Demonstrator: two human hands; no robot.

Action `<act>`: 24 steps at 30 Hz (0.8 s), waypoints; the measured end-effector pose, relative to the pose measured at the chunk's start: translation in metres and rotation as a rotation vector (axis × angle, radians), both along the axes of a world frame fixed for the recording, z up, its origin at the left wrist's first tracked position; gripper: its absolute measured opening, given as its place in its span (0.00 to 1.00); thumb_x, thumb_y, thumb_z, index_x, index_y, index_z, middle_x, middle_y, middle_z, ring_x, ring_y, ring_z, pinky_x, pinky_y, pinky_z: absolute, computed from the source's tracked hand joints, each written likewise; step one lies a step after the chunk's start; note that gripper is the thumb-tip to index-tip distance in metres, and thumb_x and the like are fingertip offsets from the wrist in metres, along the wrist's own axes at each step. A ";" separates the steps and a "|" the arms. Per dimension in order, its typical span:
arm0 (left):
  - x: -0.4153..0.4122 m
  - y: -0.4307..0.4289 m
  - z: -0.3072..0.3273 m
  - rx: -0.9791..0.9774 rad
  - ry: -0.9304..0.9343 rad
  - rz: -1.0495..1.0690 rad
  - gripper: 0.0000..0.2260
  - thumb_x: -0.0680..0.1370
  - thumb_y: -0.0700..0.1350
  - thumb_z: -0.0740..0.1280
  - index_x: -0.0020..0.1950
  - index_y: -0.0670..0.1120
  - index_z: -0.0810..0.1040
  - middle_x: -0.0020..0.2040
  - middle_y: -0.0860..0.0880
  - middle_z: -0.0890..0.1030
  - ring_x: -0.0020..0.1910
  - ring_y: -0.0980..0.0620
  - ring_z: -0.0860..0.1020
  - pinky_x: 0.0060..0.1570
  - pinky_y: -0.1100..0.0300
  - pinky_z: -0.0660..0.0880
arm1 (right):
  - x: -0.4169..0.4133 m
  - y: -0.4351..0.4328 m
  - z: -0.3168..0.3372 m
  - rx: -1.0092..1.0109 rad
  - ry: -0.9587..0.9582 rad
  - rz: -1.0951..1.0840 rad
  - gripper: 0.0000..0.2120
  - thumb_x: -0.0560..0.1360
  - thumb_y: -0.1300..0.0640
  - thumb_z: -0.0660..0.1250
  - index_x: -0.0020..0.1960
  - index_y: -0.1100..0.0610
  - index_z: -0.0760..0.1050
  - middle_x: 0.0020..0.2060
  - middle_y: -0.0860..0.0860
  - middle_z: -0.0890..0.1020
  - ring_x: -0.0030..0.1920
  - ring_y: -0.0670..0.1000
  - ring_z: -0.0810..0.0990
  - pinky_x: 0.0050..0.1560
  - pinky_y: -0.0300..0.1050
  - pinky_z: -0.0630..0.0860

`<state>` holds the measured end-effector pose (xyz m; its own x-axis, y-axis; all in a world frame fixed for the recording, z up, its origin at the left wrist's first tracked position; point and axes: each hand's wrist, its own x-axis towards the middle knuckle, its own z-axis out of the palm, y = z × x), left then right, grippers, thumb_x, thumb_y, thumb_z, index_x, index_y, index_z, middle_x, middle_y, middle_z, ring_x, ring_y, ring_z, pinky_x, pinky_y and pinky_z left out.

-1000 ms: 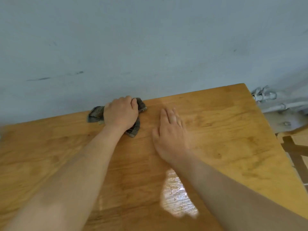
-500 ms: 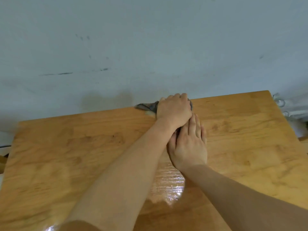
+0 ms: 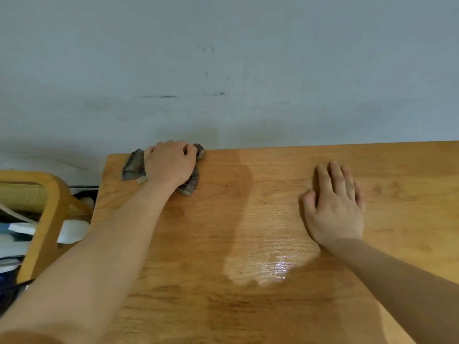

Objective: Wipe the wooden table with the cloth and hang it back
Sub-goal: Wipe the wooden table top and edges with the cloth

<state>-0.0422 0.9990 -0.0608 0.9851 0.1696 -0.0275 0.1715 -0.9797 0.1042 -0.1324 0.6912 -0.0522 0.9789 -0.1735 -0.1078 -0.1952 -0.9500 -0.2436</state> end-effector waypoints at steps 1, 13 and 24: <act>0.002 0.001 0.001 0.007 0.008 0.017 0.21 0.79 0.53 0.49 0.32 0.48 0.71 0.31 0.50 0.73 0.36 0.47 0.72 0.47 0.51 0.66 | 0.001 0.001 0.000 0.001 0.001 0.005 0.30 0.76 0.45 0.49 0.78 0.51 0.56 0.79 0.51 0.55 0.79 0.52 0.48 0.77 0.55 0.46; 0.008 -0.230 0.008 -0.205 -0.023 -0.421 0.13 0.79 0.50 0.54 0.58 0.46 0.72 0.55 0.48 0.79 0.56 0.46 0.76 0.58 0.51 0.67 | 0.002 -0.002 -0.007 0.056 -0.075 0.017 0.30 0.78 0.46 0.51 0.78 0.56 0.55 0.78 0.53 0.58 0.78 0.54 0.51 0.77 0.56 0.47; -0.092 -0.015 0.003 -0.041 0.020 -0.029 0.24 0.82 0.54 0.48 0.77 0.47 0.56 0.78 0.50 0.57 0.76 0.51 0.54 0.74 0.47 0.54 | -0.013 0.013 0.002 0.047 -0.050 0.004 0.27 0.77 0.52 0.56 0.75 0.60 0.61 0.76 0.59 0.60 0.77 0.59 0.55 0.75 0.60 0.52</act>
<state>-0.1339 0.9842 -0.0579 0.9888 0.1391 -0.0538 0.1454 -0.9792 0.1413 -0.1450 0.7040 -0.0498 0.9840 -0.1654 -0.0669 -0.1778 -0.9381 -0.2973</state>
